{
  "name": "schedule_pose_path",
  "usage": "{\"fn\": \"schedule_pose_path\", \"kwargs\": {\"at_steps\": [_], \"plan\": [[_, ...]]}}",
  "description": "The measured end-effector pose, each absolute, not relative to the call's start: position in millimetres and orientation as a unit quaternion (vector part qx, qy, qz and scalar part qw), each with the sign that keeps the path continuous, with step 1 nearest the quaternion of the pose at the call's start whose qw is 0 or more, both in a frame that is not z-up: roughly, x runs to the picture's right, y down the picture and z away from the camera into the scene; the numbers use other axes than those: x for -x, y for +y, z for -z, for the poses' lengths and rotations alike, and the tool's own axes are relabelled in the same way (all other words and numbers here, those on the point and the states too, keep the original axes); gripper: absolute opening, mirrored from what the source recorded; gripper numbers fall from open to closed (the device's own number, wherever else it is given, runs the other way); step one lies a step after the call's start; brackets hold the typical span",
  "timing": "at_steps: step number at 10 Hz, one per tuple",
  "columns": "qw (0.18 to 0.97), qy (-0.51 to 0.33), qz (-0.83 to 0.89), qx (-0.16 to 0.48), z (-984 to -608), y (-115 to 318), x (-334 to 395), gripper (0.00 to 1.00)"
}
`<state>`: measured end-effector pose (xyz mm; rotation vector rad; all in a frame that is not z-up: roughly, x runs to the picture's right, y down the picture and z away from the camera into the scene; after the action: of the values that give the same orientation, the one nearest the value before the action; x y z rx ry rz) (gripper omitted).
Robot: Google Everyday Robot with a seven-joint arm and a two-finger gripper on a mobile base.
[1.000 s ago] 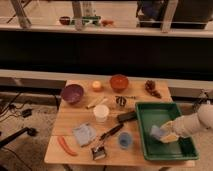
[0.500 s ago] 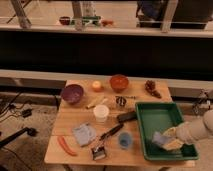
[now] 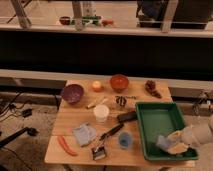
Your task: Wipe tray with sponge
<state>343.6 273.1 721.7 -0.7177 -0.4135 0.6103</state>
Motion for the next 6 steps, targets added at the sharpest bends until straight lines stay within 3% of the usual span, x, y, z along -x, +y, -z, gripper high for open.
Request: {"fn": "schedule_pose_path", "kwargs": {"at_steps": [6], "plan": [[0.874, -0.169, -0.326, 0.317, -741, 252, -396, 0.00]]}}
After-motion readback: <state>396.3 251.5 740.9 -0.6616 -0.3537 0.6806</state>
